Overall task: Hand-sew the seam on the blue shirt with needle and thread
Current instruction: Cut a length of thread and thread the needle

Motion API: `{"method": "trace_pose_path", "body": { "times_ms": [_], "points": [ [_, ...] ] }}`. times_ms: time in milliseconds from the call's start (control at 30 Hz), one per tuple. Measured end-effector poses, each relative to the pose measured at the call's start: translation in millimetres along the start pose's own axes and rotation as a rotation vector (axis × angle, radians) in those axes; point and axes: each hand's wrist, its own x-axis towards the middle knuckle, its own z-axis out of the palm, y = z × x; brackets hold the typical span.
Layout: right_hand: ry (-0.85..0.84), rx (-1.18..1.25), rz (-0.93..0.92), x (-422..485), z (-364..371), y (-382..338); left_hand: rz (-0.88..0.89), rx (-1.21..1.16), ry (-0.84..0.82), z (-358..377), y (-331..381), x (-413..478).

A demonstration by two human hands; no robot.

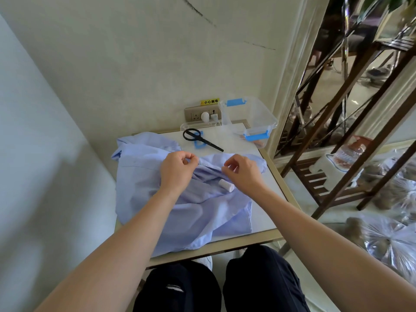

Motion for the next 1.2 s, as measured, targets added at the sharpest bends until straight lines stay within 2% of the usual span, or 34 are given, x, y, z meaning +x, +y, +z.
{"method": "trace_pose_path", "body": {
  "times_ms": [67,133,233,333,400,533,600,733,833,967,1100,1133,1200],
  "points": [
    [0.093,0.032,-0.046,15,3,-5,0.005,-0.002,-0.011,1,-3,12],
    [0.114,0.040,-0.099,32,7,-12,0.006,0.006,-0.021,3,-6,22],
    [-0.048,-0.104,-0.111,62,24,-17,0.007,0.015,-0.022,8,-12,31],
    [-0.209,-0.339,-0.027,81,44,-19,0.026,0.005,-0.035,12,-17,35],
    [-0.205,-0.440,-0.017,89,48,-23,0.033,0.001,-0.045,13,-20,37],
    [-0.088,-0.520,0.006,91,45,-31,0.022,-0.024,-0.059,15,-24,38],
    [-0.052,-0.443,-0.007,90,42,-28,0.013,-0.030,-0.061,16,-26,38],
    [0.059,-0.087,0.013,84,26,-30,0.022,-0.025,-0.049,12,-25,35],
    [0.139,0.071,-0.014,75,0,-45,0.040,-0.017,-0.065,9,-21,33],
    [0.199,0.187,-0.053,68,-34,-59,0.064,0.027,-0.075,6,-13,27],
    [0.397,0.362,-0.191,59,-68,-76,0.178,0.033,-0.038,0,-1,18],
    [0.414,0.371,-0.225,56,-74,-80,0.197,0.012,-0.057,-1,1,16],
    [0.345,0.337,-0.259,49,-81,-84,0.278,-0.020,-0.102,-3,6,10]
  ]
}}
